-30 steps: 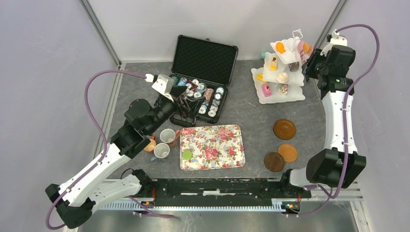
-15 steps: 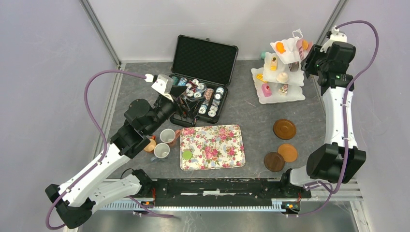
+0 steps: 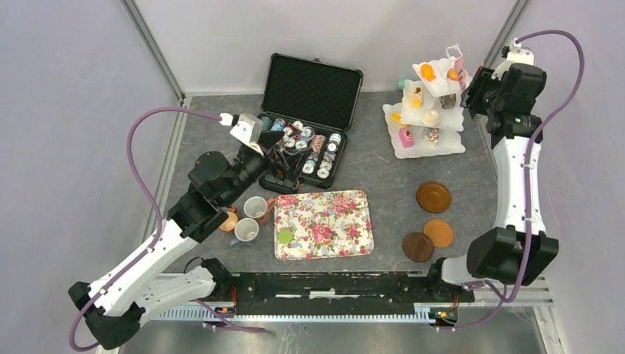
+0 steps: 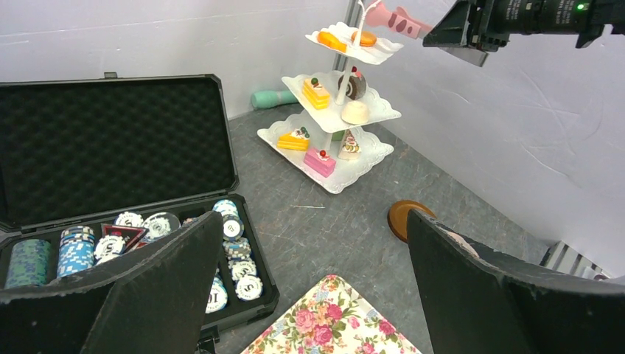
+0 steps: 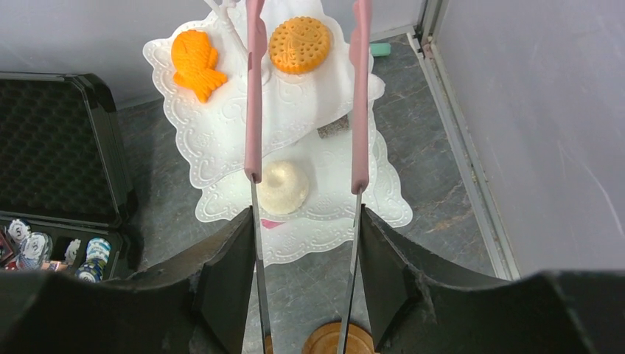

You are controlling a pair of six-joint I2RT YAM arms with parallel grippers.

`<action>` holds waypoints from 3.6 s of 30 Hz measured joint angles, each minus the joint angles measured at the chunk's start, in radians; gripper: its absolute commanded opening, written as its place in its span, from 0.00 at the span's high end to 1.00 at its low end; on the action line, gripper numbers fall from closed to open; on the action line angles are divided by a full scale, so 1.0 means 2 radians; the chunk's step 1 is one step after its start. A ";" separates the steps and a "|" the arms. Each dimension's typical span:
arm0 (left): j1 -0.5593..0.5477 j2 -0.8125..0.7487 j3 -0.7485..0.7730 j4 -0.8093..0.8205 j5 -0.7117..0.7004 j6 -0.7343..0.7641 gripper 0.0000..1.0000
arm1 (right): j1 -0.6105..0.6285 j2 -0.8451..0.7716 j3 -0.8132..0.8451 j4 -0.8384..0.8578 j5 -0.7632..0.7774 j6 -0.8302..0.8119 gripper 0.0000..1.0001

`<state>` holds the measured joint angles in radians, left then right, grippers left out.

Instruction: Serve the afternoon tea

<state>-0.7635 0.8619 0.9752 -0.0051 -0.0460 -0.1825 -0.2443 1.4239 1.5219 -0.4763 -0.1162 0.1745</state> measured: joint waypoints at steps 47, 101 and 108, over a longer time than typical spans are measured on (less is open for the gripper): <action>-0.001 -0.019 0.000 0.000 -0.072 0.000 0.00 | 0.610 -0.151 -0.369 0.092 -0.028 -0.045 0.40; -0.001 -0.012 0.000 0.000 -0.072 0.000 0.00 | 0.712 -0.110 -0.371 0.113 0.121 -0.071 0.82; -0.001 -0.012 0.000 0.000 -0.072 0.000 0.00 | 0.656 -0.211 -0.377 0.081 0.196 -0.077 0.85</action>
<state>-0.7650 0.8375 0.9749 -0.0059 -0.1894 -0.1825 1.0676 1.0027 0.7681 -0.3145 0.2768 0.0196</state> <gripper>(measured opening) 0.997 0.431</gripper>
